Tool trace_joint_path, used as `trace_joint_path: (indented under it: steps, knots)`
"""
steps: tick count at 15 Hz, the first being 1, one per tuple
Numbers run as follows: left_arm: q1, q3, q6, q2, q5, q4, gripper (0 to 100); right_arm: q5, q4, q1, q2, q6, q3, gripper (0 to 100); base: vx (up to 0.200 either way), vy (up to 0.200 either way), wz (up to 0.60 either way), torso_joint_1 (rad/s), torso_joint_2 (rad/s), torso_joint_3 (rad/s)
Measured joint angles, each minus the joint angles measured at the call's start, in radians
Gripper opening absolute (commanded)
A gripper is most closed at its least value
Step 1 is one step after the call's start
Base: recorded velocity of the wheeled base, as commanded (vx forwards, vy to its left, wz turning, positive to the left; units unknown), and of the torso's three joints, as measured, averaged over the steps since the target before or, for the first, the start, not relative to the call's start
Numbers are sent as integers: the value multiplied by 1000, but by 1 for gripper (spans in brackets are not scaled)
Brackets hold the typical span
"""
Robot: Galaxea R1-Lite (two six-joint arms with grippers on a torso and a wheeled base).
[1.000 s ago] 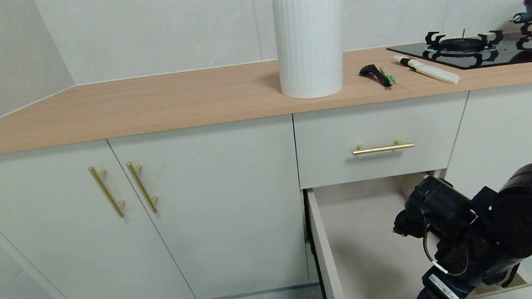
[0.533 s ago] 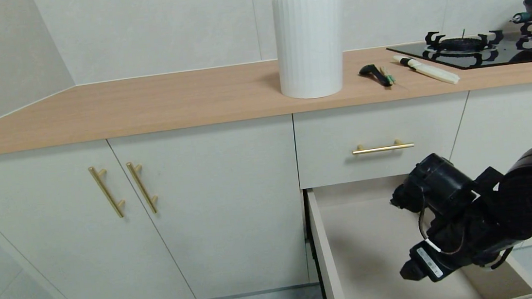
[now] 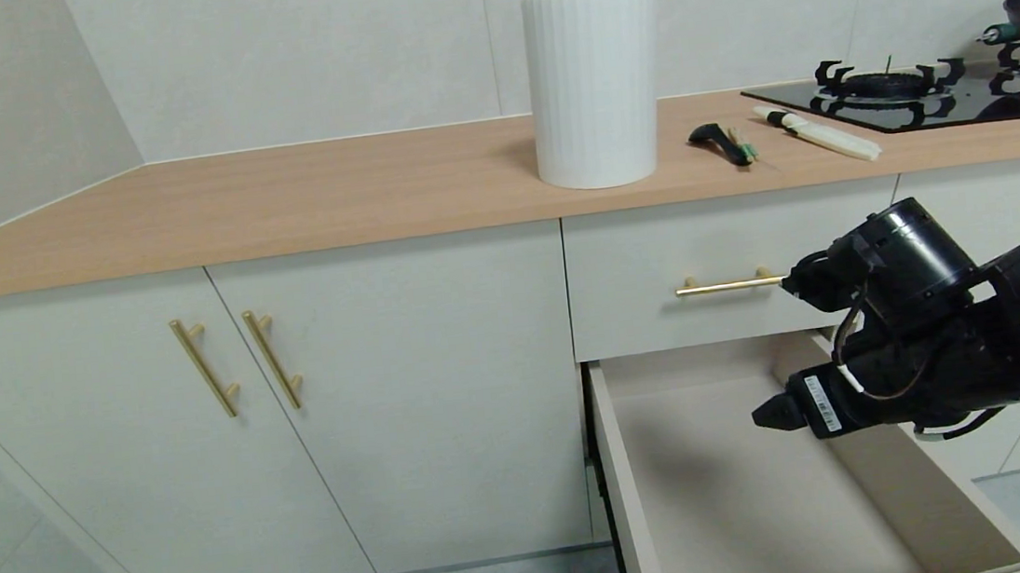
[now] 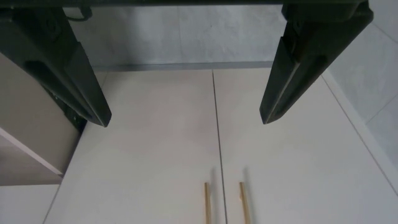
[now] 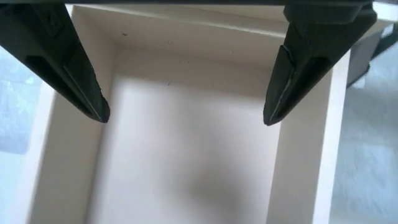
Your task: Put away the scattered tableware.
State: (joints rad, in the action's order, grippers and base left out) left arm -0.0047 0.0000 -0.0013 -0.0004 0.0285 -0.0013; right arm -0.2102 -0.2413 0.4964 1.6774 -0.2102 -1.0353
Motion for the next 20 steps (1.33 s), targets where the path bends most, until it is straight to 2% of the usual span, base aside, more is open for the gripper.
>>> trace_joint_path:
  steps: [5,20]
  knots:
    - [0,0,0,0,0,0,100,-3,7,-4,-15,0,0,100,0,0,0,63,-230,-228]
    - [0,0,0,0,0,0,100,-10,17,-6,-16,0,1,100,0,0,0,188,-493,-283]
